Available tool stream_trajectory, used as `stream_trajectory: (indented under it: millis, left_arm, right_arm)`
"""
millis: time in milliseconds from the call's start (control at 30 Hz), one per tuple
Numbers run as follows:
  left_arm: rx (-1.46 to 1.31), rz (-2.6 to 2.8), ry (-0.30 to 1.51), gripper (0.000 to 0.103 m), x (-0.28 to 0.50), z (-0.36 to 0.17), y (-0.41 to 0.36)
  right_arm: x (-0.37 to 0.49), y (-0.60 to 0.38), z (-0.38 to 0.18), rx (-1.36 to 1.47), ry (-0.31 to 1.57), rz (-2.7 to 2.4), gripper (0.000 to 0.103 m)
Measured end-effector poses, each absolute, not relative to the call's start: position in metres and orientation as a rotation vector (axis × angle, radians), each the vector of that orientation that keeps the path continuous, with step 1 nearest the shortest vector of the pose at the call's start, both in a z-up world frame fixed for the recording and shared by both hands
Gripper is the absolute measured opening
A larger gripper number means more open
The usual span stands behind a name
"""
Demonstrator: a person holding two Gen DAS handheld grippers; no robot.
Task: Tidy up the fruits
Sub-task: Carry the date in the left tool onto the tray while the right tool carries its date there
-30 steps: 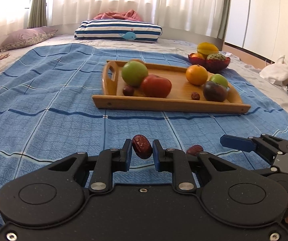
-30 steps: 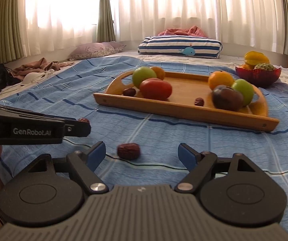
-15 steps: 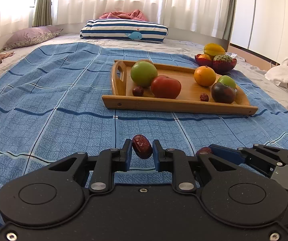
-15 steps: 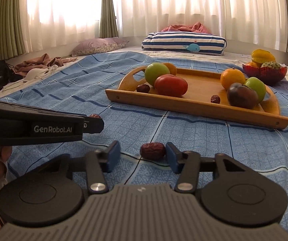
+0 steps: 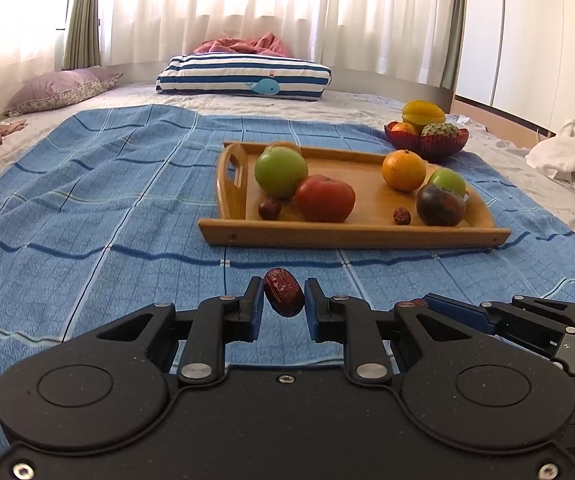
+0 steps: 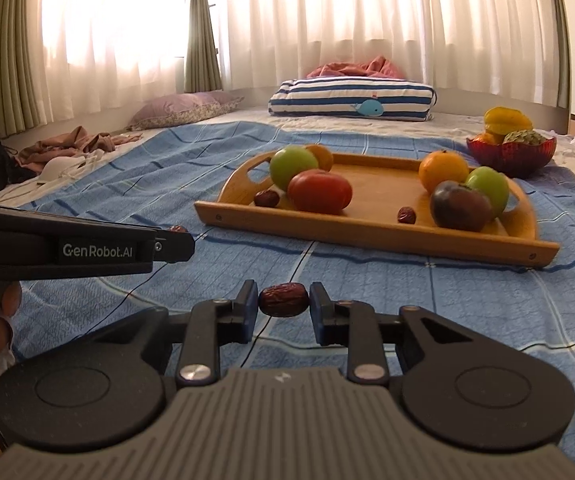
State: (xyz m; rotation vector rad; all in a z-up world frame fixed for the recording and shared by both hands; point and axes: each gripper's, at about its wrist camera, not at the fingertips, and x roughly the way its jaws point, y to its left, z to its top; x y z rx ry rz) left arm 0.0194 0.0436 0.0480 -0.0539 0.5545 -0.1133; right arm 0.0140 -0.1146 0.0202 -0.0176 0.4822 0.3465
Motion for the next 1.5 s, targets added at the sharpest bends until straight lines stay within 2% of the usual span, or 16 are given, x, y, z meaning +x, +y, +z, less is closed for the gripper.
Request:
stream_trajectory:
  millis: [367,733,1500]
  left_arm:
    - [-0.028,-0.163,0.501,0.021,0.049,0.083,0.027]
    - [-0.050,-0.194,0.482,0.021,0.110,0.108,0.010]
    - [-0.023,-0.165,0.586,0.021,0.222,0.078,-0.026]
  right_arm:
    - [0.044,-0.138,0.049,0.023,0.426,0.270,0.032]
    - [0.102,-0.167,0.078,0.095,0.403,0.216,0.032]
    - [0.190,-0.192,0.055,0.125,0.529,0.147,0.032]
